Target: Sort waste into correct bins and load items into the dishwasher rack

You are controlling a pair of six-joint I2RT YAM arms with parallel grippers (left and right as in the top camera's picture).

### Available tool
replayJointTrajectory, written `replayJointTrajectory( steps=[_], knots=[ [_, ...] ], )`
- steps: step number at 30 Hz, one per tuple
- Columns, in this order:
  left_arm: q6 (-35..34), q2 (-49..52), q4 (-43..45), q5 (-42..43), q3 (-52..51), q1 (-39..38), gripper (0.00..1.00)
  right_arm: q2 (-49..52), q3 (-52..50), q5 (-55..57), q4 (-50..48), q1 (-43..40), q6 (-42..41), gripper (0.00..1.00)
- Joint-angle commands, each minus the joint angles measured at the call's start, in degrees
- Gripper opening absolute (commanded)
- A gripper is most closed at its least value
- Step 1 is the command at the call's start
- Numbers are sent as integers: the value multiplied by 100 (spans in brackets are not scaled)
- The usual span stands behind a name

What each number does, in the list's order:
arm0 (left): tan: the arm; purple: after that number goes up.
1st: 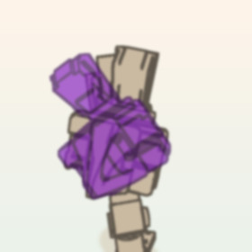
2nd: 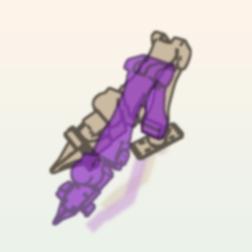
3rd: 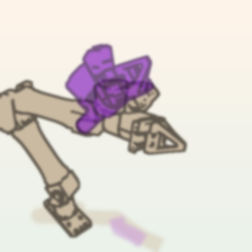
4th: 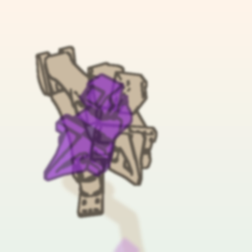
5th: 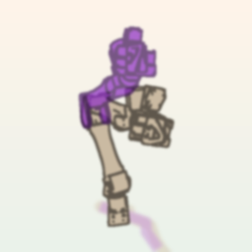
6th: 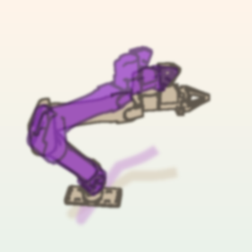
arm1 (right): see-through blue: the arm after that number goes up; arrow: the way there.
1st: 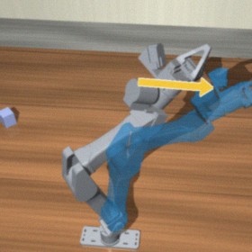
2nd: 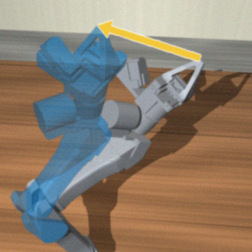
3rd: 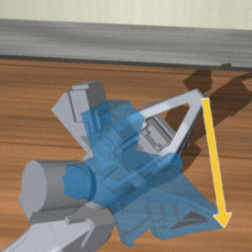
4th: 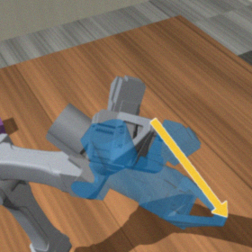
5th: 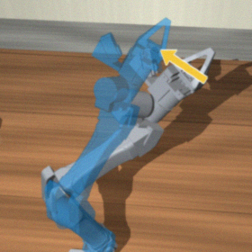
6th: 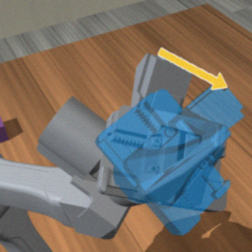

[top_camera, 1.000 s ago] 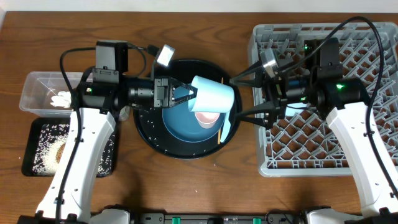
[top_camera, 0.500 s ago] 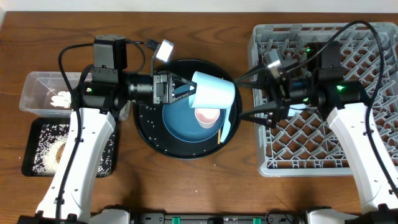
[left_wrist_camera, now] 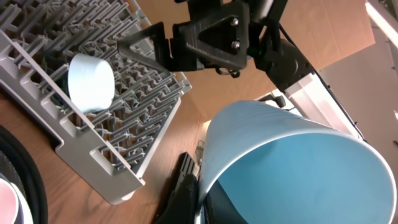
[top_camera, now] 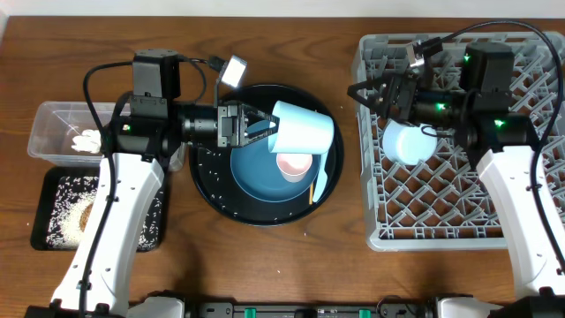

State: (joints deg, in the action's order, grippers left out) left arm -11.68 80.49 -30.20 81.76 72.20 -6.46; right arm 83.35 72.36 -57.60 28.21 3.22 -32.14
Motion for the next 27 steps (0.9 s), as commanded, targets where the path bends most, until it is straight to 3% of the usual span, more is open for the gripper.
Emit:
replayJointTrajectory(
  steps=[1,9,15,21,27],
  knots=[
    [-190,46,15,-278,2,28,6,-85,-96,-245,-37,59,-601,99],
    [-413,46,365,-444,2,31,6,-229,-136,-1690,-1080,-55,-1025,99],
    [-461,46,358,-442,2,31,6,-1047,-136,-1762,-251,-678,-678,99],
    [-498,46,382,-442,2,28,6,-1906,-144,-1598,966,-1086,380,99],
    [-848,46,896,-175,2,28,6,-1945,-501,-1700,476,-988,557,99]
  ],
)
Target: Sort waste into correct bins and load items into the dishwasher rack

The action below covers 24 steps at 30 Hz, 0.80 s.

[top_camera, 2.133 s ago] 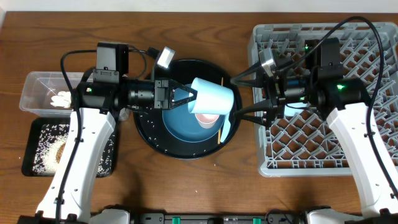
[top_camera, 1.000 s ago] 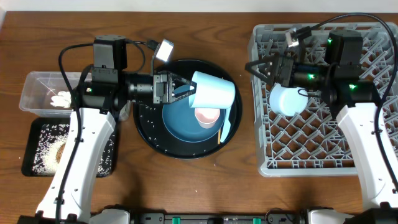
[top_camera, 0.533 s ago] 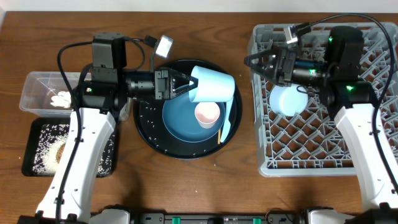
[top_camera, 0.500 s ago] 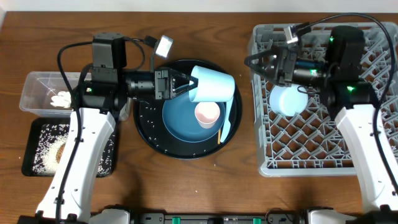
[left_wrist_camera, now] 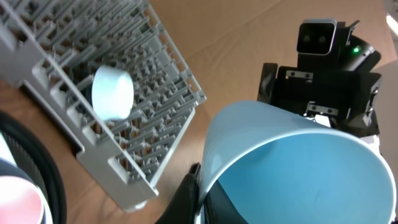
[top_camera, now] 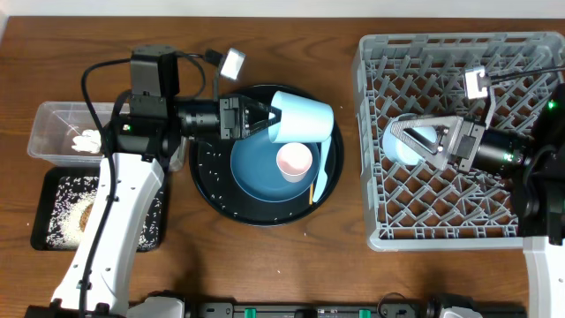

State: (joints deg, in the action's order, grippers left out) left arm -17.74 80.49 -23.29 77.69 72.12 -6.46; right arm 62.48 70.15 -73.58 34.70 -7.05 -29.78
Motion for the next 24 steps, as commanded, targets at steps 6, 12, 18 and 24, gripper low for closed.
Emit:
replayJointTrajectory(
  steps=[6,12,18,24],
  knots=[
    [-809,42,914,328,11,26,6,417,-1001,-802,-1700,173,286,99],
    [-787,42,909,326,11,22,6,737,-1200,-835,-3475,1064,199,99],
    [-789,42,905,424,11,24,6,999,-1200,-509,-4100,1685,232,99],
    [-787,42,905,420,11,22,6,1366,-1200,-455,-4538,2037,457,99]
  ],
)
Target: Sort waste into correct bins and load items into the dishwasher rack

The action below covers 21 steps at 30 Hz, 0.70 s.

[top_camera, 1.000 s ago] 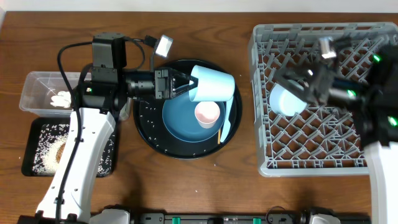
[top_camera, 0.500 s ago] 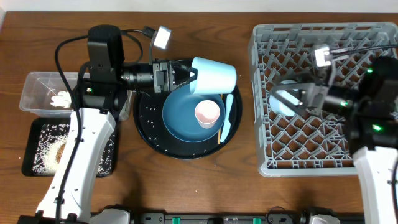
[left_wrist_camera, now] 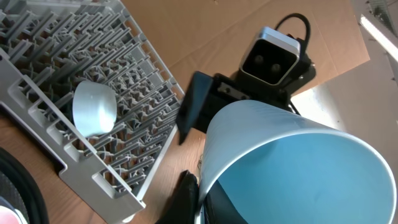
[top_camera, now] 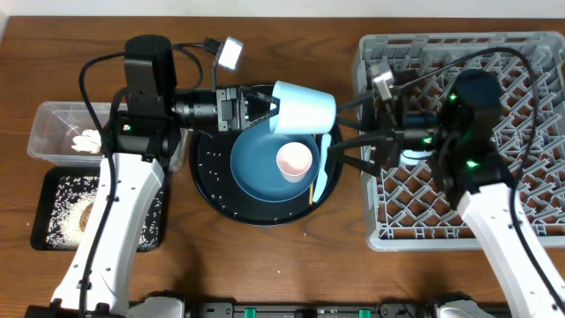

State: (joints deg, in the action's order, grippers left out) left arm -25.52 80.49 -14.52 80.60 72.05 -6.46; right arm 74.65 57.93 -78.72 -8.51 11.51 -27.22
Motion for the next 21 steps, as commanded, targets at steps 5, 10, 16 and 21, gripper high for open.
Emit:
replayJointTrajectory(
  steps=[5,10,16,21],
  knots=[
    [-9,42,4,131,17,22,6,273,22,46,-1187,354,26,99],
    [-7,44,-17,133,17,22,6,273,22,50,-1530,358,-101,99],
    [-7,44,-20,136,17,22,6,278,22,55,-1600,358,-76,99],
    [-2,42,-87,133,15,22,6,282,22,55,-1888,358,-79,99]
  ],
)
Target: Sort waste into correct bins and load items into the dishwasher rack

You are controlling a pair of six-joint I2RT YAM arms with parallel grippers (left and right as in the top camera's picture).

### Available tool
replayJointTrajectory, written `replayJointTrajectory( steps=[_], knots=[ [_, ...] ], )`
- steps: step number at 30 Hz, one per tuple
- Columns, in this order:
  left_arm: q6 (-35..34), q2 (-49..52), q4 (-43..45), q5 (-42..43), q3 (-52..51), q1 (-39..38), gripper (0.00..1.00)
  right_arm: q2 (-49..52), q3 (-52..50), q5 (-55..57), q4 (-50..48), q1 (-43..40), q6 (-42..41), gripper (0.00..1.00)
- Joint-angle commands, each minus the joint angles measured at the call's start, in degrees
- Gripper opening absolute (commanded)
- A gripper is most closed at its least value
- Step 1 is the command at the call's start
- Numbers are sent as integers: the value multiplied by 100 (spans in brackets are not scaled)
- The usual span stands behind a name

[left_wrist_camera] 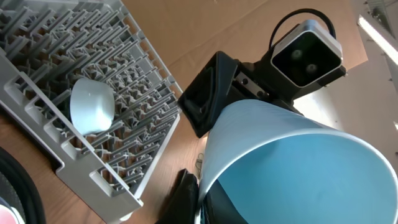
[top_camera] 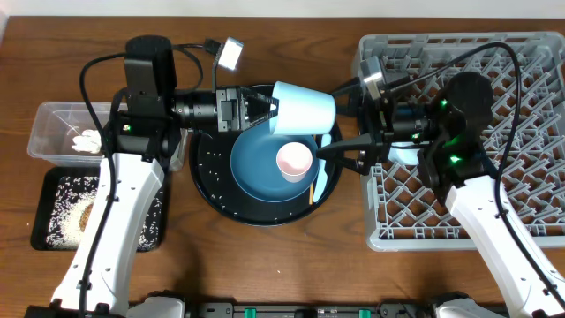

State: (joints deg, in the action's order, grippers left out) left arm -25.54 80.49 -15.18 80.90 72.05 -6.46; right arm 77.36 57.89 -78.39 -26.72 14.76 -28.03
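A light blue cup (top_camera: 305, 108) lies on its side in the air over the black round tray (top_camera: 205, 168). My left gripper (top_camera: 265, 115) is shut on its rim. In the left wrist view the cup (left_wrist_camera: 292, 168) fills the frame, with one finger (left_wrist_camera: 181, 200) outside the rim and the other inside. My right gripper (top_camera: 342, 119) is open at the cup's closed end, one finger above it and one below; whether they touch the cup is unclear. The grey dishwasher rack (top_camera: 468, 203) holds a pale bowl (left_wrist_camera: 91, 107).
On the tray are a blue plate (top_camera: 260, 172), a pink cup (top_camera: 294, 161), a light blue utensil (top_camera: 322, 172) and scattered rice. At far left stand a clear container (top_camera: 48, 132) with white scraps and a black bin (top_camera: 53, 208) holding rice.
My right gripper has moved a little left and toward the far side, so its open fingers now straddle the cup's closed end. The left gripper and the cup have hardly moved.
My left gripper held the blue cup over the tray throughout. The right gripper was first at the rack's far left by the pale bowl, then back over the rack's right. It later stood open at the rack's left edge, and is now at the cup.
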Motion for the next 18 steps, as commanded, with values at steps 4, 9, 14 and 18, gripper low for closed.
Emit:
replayJointTrajectory(
  steps=[4,9,14,18],
  knots=[
    [17,42,-57,103,13,22,6,22,26,103,-85,55,4,98],
    [17,42,-59,101,13,22,7,83,26,210,-96,197,225,97],
    [17,42,-59,103,13,22,6,197,26,328,-125,269,245,93],
    [17,42,-59,103,13,22,6,284,26,358,-269,295,243,88]
  ],
)
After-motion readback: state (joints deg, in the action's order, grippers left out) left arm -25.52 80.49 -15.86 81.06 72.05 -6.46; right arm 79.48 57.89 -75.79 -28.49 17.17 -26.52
